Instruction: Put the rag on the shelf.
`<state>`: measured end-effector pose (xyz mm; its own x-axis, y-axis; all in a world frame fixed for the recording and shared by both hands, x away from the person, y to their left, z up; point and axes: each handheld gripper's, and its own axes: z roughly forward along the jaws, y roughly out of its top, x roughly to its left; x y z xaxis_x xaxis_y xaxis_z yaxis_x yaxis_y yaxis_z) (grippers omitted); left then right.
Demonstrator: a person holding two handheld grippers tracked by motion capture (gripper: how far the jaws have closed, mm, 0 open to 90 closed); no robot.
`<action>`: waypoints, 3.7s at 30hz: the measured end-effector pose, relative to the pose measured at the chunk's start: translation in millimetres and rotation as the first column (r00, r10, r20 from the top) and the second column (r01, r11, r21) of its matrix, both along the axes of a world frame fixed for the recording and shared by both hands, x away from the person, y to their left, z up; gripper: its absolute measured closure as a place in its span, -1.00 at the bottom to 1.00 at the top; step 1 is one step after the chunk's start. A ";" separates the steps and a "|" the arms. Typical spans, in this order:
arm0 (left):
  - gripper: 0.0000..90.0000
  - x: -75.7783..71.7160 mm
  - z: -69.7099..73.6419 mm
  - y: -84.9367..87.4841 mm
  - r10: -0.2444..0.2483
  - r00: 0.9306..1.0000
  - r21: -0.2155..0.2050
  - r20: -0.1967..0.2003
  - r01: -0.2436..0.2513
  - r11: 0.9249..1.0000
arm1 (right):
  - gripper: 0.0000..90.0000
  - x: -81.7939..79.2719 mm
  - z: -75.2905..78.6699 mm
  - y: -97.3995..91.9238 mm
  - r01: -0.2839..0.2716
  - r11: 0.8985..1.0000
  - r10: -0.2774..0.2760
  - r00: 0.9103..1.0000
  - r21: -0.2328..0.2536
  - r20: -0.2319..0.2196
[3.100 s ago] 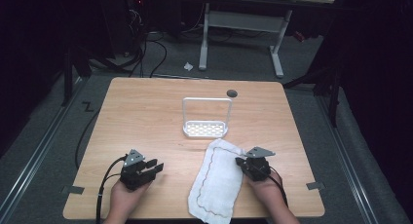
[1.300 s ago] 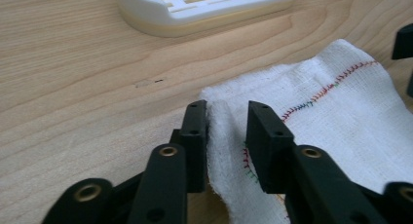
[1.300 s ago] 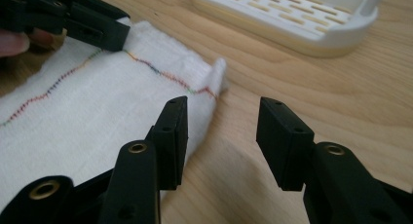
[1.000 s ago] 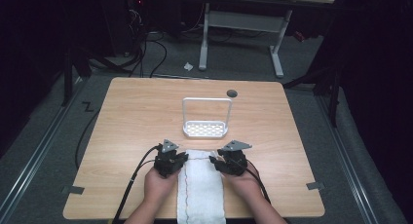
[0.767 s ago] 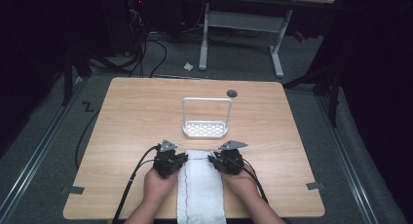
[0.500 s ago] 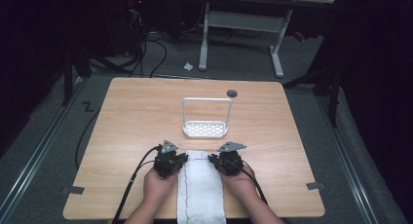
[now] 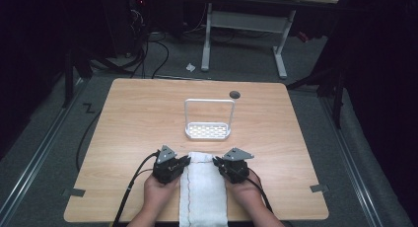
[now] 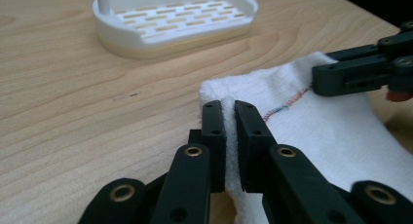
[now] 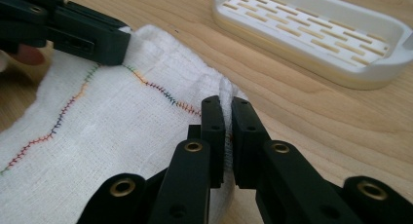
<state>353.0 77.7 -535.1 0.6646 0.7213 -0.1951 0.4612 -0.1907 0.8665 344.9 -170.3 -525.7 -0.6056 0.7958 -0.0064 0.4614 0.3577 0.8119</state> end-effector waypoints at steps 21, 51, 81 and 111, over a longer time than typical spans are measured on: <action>0.85 -39.6 82.5 -13.6 0.044 0.963 -0.116 0.267 -0.013 0.993 | 0.91 -39.7 65.0 -6.1 0.020 0.995 -0.050 0.953 0.102 0.299; 0.86 -19.0 206.4 -10.4 0.072 0.866 -0.179 0.495 0.021 0.984 | 0.91 -38.7 200.1 -11.8 -0.059 0.972 -0.080 0.826 0.227 0.558; 0.86 82.6 242.7 -23.7 0.148 0.844 -0.063 0.515 -0.135 0.989 | 0.91 59.5 234.7 -9.7 0.046 0.967 -0.172 0.842 0.249 0.511; 0.85 174.9 230.5 -46.4 0.149 0.902 0.021 0.404 -0.172 0.985 | 0.90 160.0 215.6 -25.6 0.124 0.957 -0.215 0.911 0.263 0.352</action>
